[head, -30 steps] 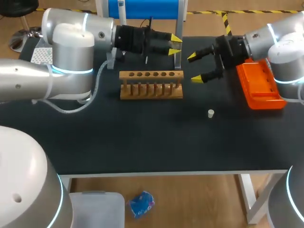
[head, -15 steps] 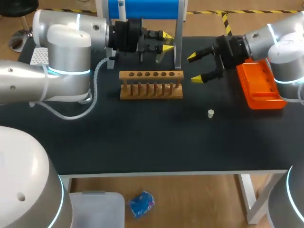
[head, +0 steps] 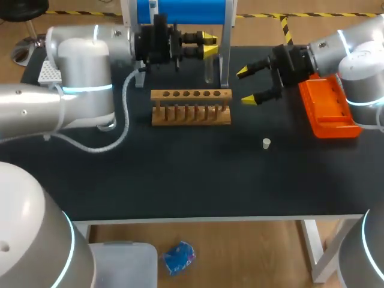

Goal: Invert the test tube, pick up the pipette, mount the tip to pipette, aspirate from beaker and dispense into the tube, eject the tip, return the pipette, and cap with the stopper.

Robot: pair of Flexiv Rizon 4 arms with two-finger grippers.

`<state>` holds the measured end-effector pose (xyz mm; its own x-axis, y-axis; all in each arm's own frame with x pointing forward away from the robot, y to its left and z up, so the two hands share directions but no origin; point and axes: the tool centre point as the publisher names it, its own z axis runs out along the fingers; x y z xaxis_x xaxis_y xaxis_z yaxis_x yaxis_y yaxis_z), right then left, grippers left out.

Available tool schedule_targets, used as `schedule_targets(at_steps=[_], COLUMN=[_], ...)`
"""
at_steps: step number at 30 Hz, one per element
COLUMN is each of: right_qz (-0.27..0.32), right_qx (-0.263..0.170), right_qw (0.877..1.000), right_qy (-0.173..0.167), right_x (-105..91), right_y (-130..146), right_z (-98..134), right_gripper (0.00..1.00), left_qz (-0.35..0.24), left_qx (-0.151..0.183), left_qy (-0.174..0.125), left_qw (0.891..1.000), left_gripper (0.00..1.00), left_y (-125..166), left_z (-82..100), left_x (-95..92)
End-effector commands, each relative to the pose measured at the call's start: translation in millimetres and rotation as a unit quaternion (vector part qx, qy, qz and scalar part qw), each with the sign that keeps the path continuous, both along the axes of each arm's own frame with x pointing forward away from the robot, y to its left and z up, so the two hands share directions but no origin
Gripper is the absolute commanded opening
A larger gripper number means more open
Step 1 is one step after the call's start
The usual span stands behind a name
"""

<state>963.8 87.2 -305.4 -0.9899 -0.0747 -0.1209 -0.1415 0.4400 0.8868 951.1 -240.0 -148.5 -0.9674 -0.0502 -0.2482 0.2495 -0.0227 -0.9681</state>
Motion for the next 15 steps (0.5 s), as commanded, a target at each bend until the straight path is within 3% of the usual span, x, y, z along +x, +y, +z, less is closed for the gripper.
schedule_targets(at_steps=[1,3,4,5,6,8,10,15], right_qz=[0.000,0.000,0.000,0.000,0.000,0.000,0.000,0.000], right_qx=[-0.001,-0.001,-0.001,-0.001,-0.001,-0.001,-0.001,-0.001], right_qw=[1.000,1.000,1.000,1.000,1.000,1.000,1.000,1.000], right_qy=[0.000,0.000,0.000,0.000,0.000,0.000,0.000,0.000], right_x=[-0.7,-0.7,-0.7,-0.7,-0.7,-0.7,-0.7,-0.7], right_y=[-0.1,-0.1,-0.1,-0.1,-0.1,-0.1,-0.1,-0.1], right_z=[0.7,0.7,0.7,0.7,0.7,0.7,0.7,0.7], right_gripper=[1.00,1.00,1.00,1.00,1.00,1.00,1.00,1.00], left_qz=[0.010,0.010,0.033,0.051,0.062,0.099,0.101,0.127], left_qx=[-0.021,-0.021,0.025,0.049,0.047,0.081,0.074,0.066], left_qy=[-0.003,-0.003,0.022,0.035,0.036,0.054,0.047,0.076], left_qw=[1.000,1.000,0.999,0.997,0.996,0.990,0.991,0.987], left_gripper=[0.00,0.00,0.00,0.00,0.00,0.00,0.00,0.00], left_y=[-1.8,-1.8,-0.3,0.9,2.1,5.9,6.7,9.3], left_z=[-6.6,-6.6,-7.5,-8.2,-5.8,-2.8,-0.5,-7.4], left_x=[-4.5,-4.5,-4.2,-3.9,-3.9,-3.6,-2.8,4.7])
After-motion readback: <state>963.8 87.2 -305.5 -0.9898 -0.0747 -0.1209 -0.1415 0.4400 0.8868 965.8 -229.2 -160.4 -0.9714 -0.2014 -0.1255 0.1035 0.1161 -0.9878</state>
